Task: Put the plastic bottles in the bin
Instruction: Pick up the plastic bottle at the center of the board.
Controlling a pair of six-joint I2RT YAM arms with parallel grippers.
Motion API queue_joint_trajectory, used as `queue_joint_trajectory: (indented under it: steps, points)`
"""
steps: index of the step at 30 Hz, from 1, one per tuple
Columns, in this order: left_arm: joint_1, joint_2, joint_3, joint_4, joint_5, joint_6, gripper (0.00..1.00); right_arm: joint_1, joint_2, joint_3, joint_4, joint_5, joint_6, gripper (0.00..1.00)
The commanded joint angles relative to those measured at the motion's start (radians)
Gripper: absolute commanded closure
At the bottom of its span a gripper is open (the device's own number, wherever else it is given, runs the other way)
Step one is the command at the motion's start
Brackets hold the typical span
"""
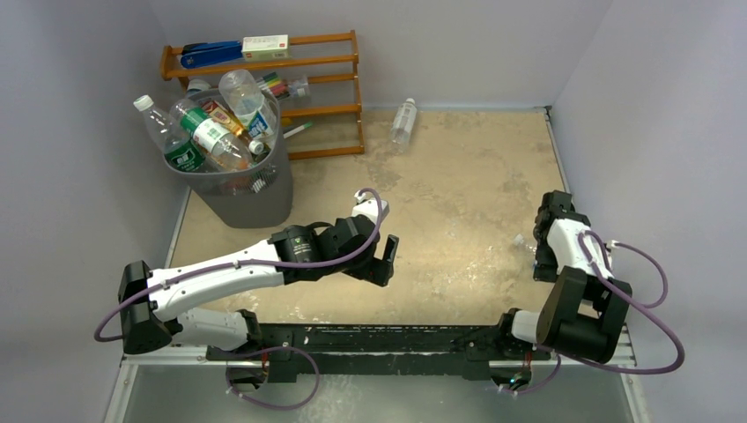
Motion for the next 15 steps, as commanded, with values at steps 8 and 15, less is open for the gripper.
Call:
queue_joint_trajectory:
  steps: [8, 15]
  points:
    - [-0.004, 0.020, 0.049, 0.041, 0.015, 0.010, 0.08, -0.002, 0.030, -0.049, 0.090, -0.006, -0.053, 0.17]
    - [-0.005, 0.035, 0.054, 0.066, 0.039, -0.010, 0.08, 0.001, 0.086, -0.027, 0.147, -0.017, -0.146, 0.31]
